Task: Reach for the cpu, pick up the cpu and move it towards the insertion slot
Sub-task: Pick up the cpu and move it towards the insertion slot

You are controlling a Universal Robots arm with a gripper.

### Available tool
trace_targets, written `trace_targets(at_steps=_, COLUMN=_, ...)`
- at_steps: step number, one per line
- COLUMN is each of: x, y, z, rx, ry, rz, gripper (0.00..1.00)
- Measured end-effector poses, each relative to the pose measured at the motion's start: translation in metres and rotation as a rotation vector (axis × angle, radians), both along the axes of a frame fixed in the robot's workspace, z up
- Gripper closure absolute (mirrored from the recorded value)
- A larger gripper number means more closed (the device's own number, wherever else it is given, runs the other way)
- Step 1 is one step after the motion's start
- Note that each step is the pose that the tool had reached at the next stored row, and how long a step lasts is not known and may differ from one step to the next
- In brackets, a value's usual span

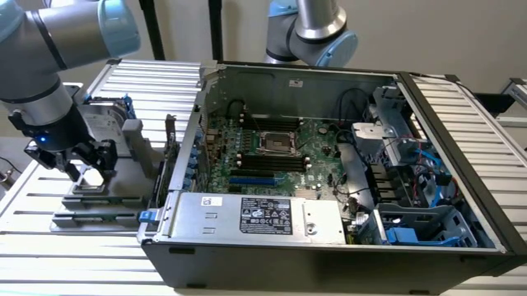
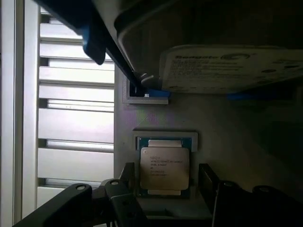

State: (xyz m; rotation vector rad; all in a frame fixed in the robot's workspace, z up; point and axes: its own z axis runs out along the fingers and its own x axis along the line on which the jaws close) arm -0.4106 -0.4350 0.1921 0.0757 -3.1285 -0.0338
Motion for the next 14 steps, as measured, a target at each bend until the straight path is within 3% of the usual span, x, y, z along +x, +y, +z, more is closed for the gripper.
trace_targets(at_steps=14, x=0.0000, y=0.0033, z=-0.0047, rx=0.0001, ry=0.0035, rz=0.000, gripper=0.35)
